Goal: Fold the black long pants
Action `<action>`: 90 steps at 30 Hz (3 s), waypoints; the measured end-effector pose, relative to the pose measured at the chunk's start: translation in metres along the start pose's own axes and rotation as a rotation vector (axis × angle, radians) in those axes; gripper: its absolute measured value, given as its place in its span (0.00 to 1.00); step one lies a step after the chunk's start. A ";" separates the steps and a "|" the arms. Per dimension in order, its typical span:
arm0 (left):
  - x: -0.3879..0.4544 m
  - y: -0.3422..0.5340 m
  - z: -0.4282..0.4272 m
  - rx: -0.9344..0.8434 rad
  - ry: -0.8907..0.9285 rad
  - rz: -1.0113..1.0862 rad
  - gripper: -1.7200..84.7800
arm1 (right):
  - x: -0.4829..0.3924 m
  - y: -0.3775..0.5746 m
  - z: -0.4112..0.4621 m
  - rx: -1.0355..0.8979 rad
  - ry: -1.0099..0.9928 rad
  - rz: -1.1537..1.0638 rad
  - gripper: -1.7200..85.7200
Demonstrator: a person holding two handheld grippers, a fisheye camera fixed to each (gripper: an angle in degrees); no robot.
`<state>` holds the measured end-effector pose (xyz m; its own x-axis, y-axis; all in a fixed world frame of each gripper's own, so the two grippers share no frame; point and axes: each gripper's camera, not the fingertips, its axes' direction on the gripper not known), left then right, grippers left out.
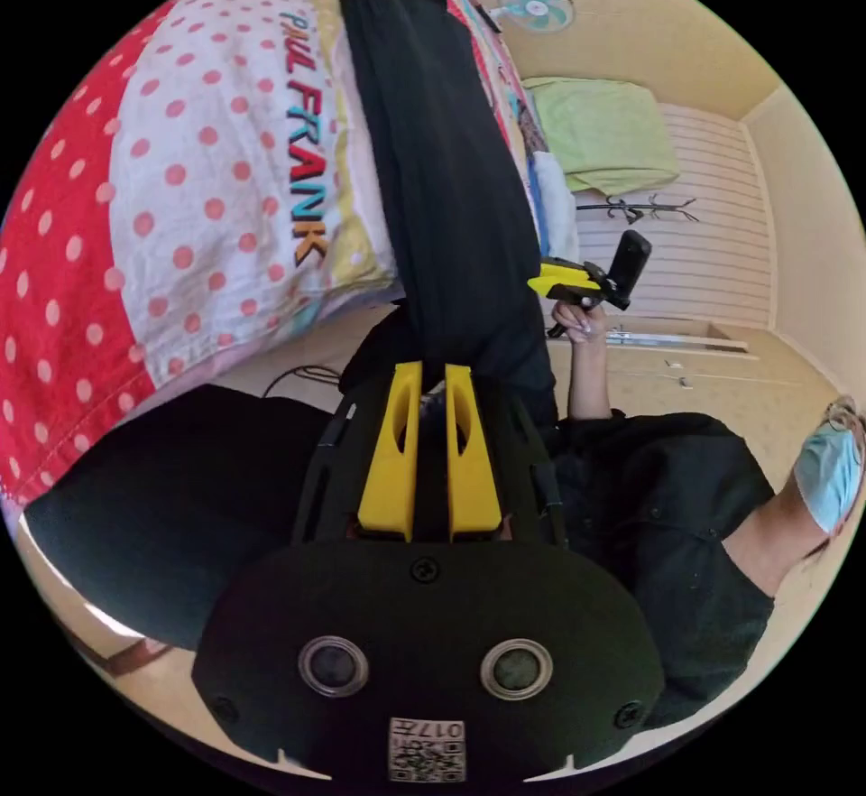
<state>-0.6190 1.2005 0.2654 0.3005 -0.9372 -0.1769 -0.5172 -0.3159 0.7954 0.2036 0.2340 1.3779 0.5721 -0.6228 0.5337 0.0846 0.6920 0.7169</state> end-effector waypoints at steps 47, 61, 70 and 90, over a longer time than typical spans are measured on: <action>0.046 -0.116 -0.037 0.155 0.060 0.014 0.12 | 0.112 -0.013 -0.034 0.220 -0.314 0.379 0.05; 0.342 0.089 -0.128 0.424 0.164 1.068 0.08 | -0.192 0.091 -0.214 0.488 -0.342 -0.424 0.01; 0.481 0.046 -0.216 0.788 0.104 1.092 0.08 | -0.325 0.049 -0.323 0.766 -0.087 -0.558 0.01; 0.324 -0.332 -0.107 0.668 0.110 0.518 0.08 | -0.195 -0.121 -0.155 0.582 -0.060 -0.088 0.01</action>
<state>-0.2642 1.0173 0.0057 -0.0463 -0.9787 0.1998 -0.9646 0.0958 0.2455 0.2082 0.3280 1.1179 0.5345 -0.7001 0.4735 -0.3416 0.3335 0.8787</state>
